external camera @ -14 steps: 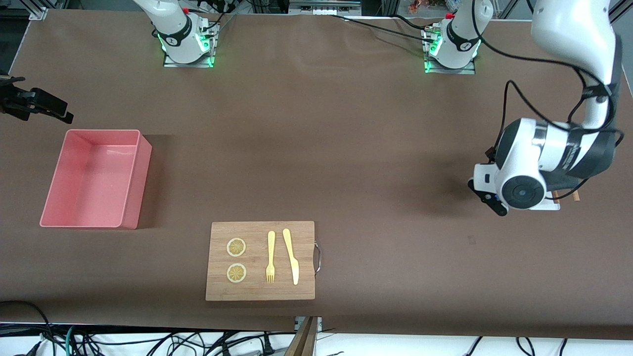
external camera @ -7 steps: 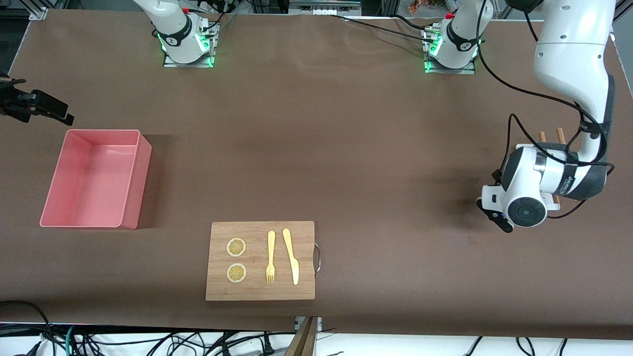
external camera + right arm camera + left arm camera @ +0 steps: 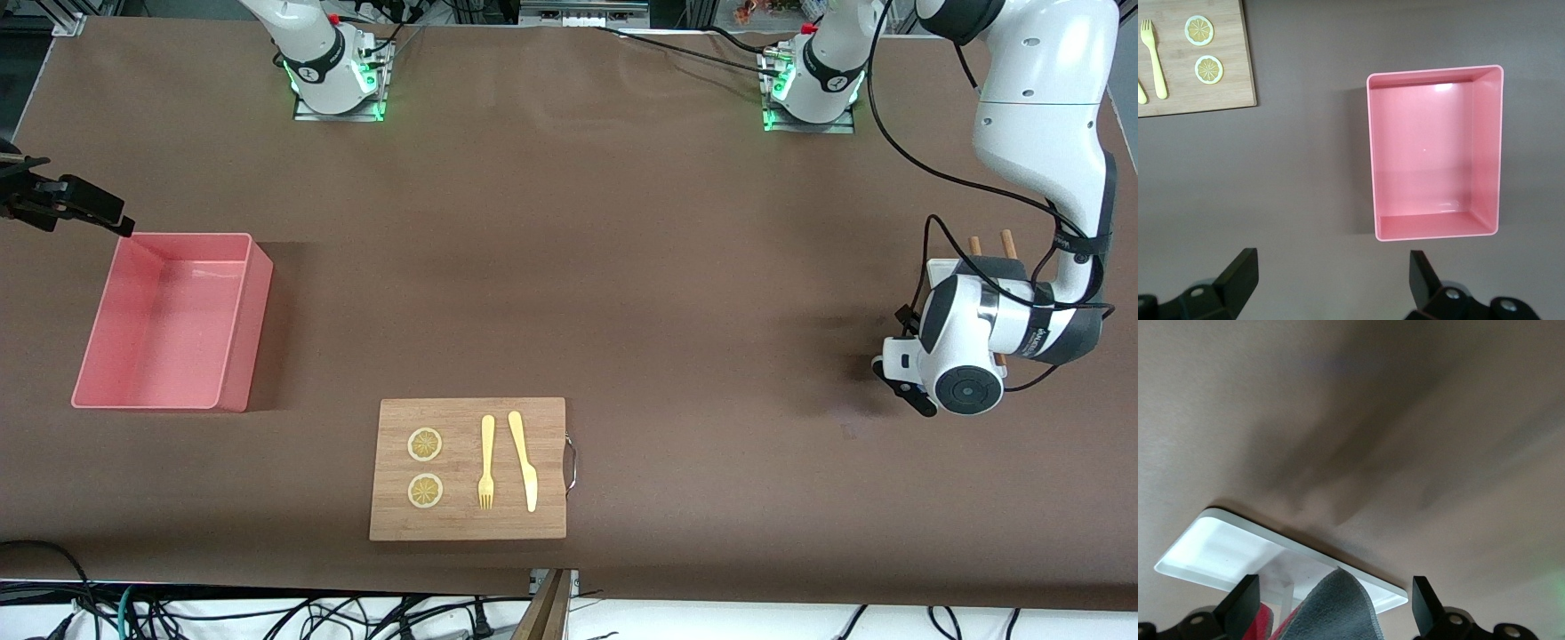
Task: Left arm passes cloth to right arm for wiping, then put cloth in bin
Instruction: 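Lower the left gripper onto the grey cloth on the white tray and grasp it, then lift the cloth with the left gripper while the right gripper moves toward it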
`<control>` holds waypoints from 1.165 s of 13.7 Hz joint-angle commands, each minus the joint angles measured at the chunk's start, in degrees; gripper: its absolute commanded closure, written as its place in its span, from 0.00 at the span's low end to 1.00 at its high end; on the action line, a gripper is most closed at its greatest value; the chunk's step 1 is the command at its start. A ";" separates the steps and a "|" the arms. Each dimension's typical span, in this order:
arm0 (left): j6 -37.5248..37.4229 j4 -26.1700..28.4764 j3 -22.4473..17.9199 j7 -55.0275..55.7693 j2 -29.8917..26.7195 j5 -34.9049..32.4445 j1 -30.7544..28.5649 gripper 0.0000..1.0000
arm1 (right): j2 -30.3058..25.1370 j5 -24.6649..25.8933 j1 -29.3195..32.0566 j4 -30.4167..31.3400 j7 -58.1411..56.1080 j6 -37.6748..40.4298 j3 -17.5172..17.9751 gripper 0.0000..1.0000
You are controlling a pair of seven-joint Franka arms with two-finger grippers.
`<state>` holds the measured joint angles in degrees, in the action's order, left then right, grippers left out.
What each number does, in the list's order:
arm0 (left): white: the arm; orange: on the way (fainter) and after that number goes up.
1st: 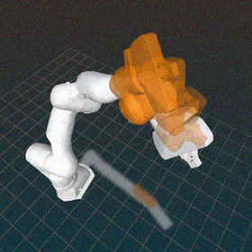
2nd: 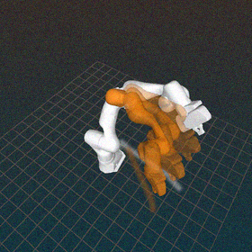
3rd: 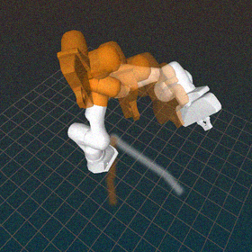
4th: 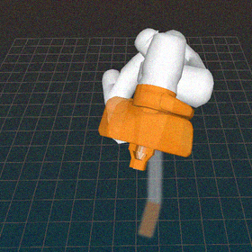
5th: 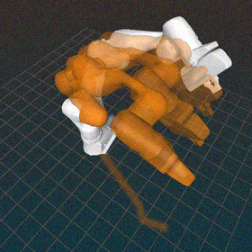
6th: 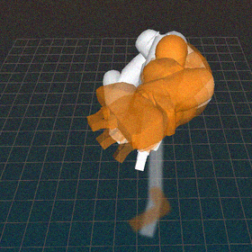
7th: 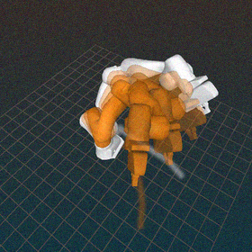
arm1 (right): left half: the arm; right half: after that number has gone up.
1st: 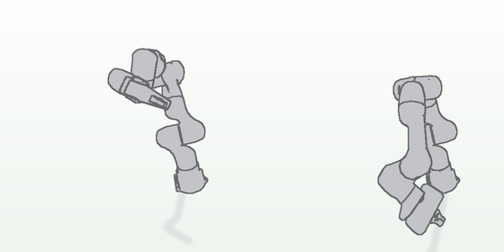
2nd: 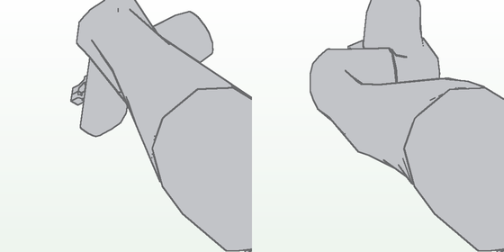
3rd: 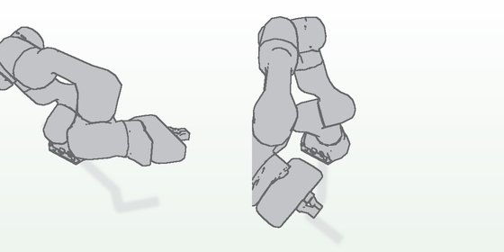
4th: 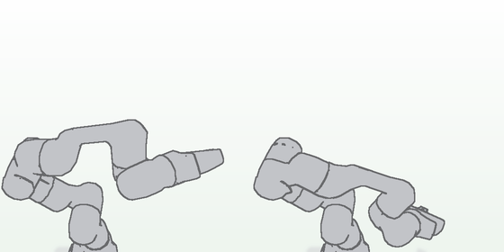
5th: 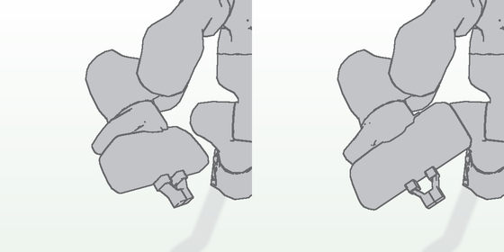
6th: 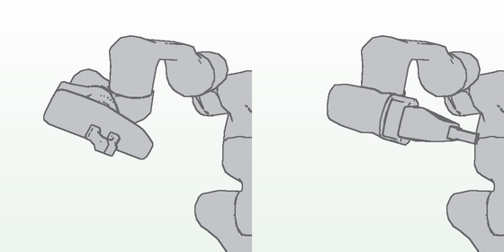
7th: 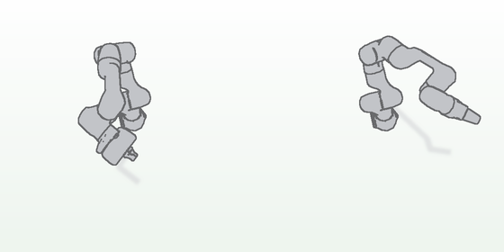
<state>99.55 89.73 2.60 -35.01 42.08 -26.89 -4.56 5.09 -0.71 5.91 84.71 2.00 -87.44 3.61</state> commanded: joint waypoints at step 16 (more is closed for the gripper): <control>-5.77 -0.25 0.30 -6.91 1.17 -0.62 -3.08 0.80 | 0.63 2.20 0.15 5.90 6.26 -2.56 2.36 0.00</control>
<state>94.98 89.92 2.58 -40.66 43.35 -26.89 -7.48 6.60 1.08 5.86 89.70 7.15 -89.65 5.51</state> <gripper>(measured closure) 0.436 0.000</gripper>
